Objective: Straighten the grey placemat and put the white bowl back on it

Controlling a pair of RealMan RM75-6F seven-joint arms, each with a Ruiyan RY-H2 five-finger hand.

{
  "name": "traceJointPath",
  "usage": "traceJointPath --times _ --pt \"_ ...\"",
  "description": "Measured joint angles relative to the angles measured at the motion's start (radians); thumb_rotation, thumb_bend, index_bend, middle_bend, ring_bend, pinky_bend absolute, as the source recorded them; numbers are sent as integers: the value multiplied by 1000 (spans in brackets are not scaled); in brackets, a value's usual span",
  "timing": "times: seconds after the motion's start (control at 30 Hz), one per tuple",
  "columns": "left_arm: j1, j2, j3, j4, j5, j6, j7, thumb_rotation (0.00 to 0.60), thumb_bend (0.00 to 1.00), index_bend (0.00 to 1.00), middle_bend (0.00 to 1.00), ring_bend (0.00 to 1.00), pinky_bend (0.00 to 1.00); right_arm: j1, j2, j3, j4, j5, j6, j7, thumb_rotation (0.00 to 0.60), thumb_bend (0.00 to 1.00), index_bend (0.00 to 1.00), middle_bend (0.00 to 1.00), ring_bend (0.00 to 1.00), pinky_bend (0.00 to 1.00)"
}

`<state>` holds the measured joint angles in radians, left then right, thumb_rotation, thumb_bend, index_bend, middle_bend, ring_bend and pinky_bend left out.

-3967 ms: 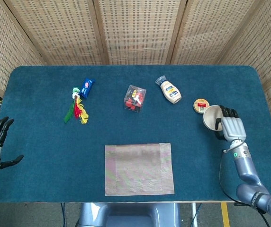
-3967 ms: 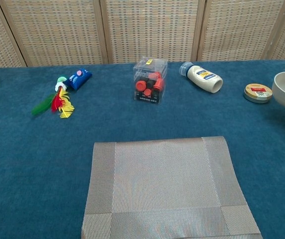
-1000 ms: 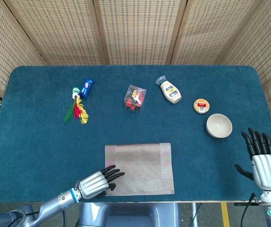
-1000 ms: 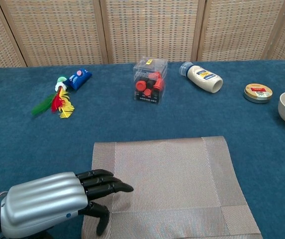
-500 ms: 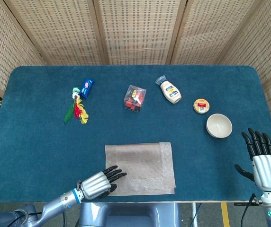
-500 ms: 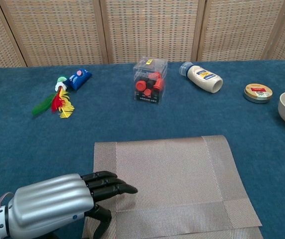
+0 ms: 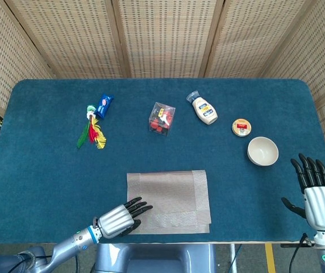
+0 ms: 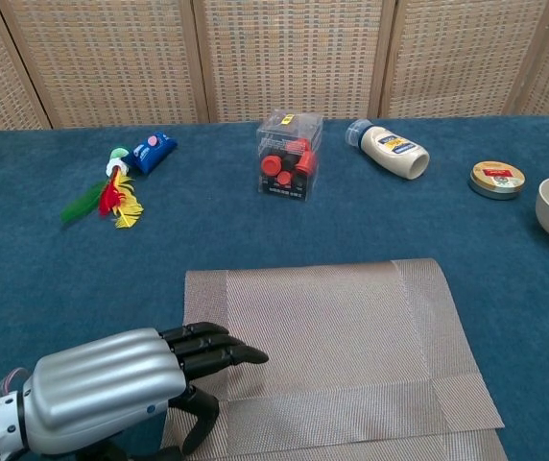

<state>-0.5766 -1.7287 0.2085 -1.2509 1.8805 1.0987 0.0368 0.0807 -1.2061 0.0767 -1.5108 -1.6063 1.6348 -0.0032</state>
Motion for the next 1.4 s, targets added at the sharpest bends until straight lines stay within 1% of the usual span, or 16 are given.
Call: traceJointPath --times 0.13,0.27,0.37,0.43,0.57,0.67,0.73,0.77,0.8,0.87,1.0,1.1,1.2,1.4 --pt "-1 -5 -6 -2 -5 10 -5 600 642 829 0 0 0 -1 1 1 -1 -1 1 4 600 0 51 0 0 0" --pt "-3 -6 -24 -16 -13 25 -9 600 685 870 0 0 0 -2 2 1 -2 -5 4 6 600 0 52 0 0 0" --pt "-3 -1 -58 -45 -36 39 0 600 687 879 0 0 0 -3 2 1 -2 -6 4 5 600 0 55 0 0 0" --pt "-2 6 -91 -79 -65 45 17 600 688 882 0 0 0 -3 2 1 -2 -7 4 3 600 0 57 0 0 0" --pt "-2 32 -179 -171 -148 51 54 600 688 885 0 0 0 -3 1 -1 -3 -11 3 -1 600 0 59 0 0 0" --pt "-7 65 -258 -243 -234 44 94 600 688 889 0 0 0 -3 1 -2 -6 -16 5 -2 600 0 61 0 0 0" --pt "-16 96 -324 -283 -308 31 139 600 687 890 0 0 0 -4 2 -2 -7 -19 7 -2 600 0 62 0 0 0" --pt "-19 103 -340 -290 -326 27 153 600 687 891 0 0 0 -5 3 -2 -8 -19 9 -2 600 0 62 0 0 0" --pt "-24 117 -368 -300 -365 18 183 600 687 891 0 0 0 -5 3 -2 -9 -20 10 -2 600 0 63 0 0 0" --pt "-32 135 -408 -314 -427 3 223 600 687 895 0 0 0 -6 4 -2 -11 -22 13 -2 600 0 63 0 0 0" --pt "-55 176 -497 -329 -582 -30 286 600 688 898 0 0 0 -7 6 -1 -15 -26 17 -2 600 0 63 0 0 0" --pt "-70 201 -547 -324 -699 -50 337 600 689 898 0 0 0 -8 7 -2 -16 -29 18 -3 600 0 63 0 0 0" --pt "-84 218 -583 -305 -816 -67 381 600 690 898 0 0 0 -9 7 -2 -19 -33 20 -6 600 0 64 0 0 0" --pt "-104 242 -625 -219 -1026 -87 446 600 689 900 0 0 0 -10 8 -3 -23 -37 24 -9 600 0 66 0 0 0"
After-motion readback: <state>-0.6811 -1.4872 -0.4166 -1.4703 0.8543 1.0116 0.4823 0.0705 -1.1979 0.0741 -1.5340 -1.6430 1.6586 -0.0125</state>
